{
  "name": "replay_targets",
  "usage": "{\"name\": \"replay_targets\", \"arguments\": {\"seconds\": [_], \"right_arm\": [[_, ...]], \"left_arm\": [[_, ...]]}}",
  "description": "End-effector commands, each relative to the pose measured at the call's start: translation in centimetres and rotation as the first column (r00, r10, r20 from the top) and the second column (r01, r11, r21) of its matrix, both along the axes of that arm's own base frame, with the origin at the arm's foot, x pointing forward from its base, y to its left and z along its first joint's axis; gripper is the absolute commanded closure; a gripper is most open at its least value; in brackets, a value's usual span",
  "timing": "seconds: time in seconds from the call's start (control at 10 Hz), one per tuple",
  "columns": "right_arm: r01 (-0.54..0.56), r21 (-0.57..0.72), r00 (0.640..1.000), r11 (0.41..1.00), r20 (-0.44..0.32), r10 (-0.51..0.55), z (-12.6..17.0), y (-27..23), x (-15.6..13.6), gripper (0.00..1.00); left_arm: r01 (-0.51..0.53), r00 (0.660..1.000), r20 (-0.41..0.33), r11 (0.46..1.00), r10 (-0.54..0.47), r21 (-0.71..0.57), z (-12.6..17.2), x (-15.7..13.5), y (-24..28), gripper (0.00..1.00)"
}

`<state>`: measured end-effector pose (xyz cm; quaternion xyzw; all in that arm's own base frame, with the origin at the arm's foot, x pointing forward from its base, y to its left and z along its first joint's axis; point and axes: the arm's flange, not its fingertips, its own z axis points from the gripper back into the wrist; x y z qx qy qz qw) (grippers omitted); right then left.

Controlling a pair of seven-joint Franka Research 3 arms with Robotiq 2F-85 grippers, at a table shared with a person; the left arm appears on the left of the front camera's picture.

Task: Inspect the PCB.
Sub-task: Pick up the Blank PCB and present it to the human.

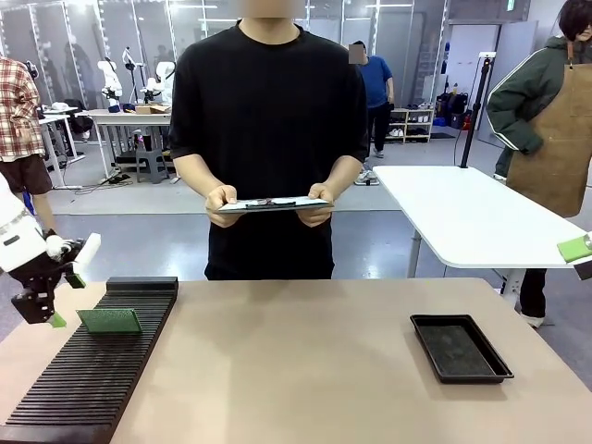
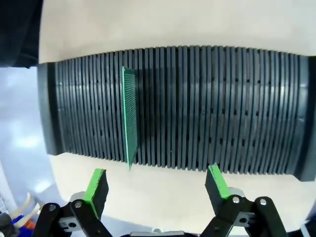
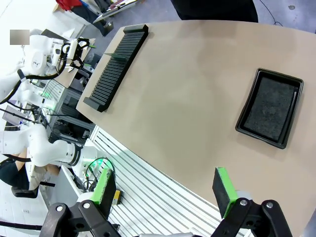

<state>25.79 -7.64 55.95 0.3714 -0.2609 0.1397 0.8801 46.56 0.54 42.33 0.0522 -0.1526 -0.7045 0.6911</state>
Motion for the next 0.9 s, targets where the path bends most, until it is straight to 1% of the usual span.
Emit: {"name": "replay_targets", "arguments": {"seconds": [0.0, 0.1, 0.4, 0.5, 0.8], "right_arm": [[-0.006, 0.006, 1.0, 1.0, 0.0, 0.006, 0.0, 0.1, 0.0, 0.0], [-0.006, 0.006, 1.0, 1.0, 0.0, 0.006, 0.0, 0.1, 0.0, 0.0], [-0.006, 0.006, 1.0, 1.0, 0.0, 0.006, 0.0, 0.1, 0.0, 0.0], [-0.006, 0.006, 1.0, 1.0, 0.0, 0.006, 0.0, 0.1, 0.0, 0.0], [-0.006, 0.006, 1.0, 1.0, 0.0, 0.006, 0.0, 0.1, 0.0, 0.0]], "left_arm": [[0.013, 1.0, 0.011, 1.0, -0.013, -0.013, -1.4, 2.6, 0.1, 0.0], [0.036, 0.999, -0.009, 0.999, -0.036, -0.022, -2.2, 3.3, 0.0, 0.0], [0.014, 1.0, -0.023, 0.999, -0.013, 0.051, -4.7, 5.5, 0.5, 0.0], [0.005, 1.0, -0.025, 0.999, -0.004, 0.05, -4.8, 6.0, 0.3, 0.0], [-0.011, 0.998, -0.061, 0.999, 0.013, 0.044, -6.3, 7.1, 0.2, 0.0]]}}
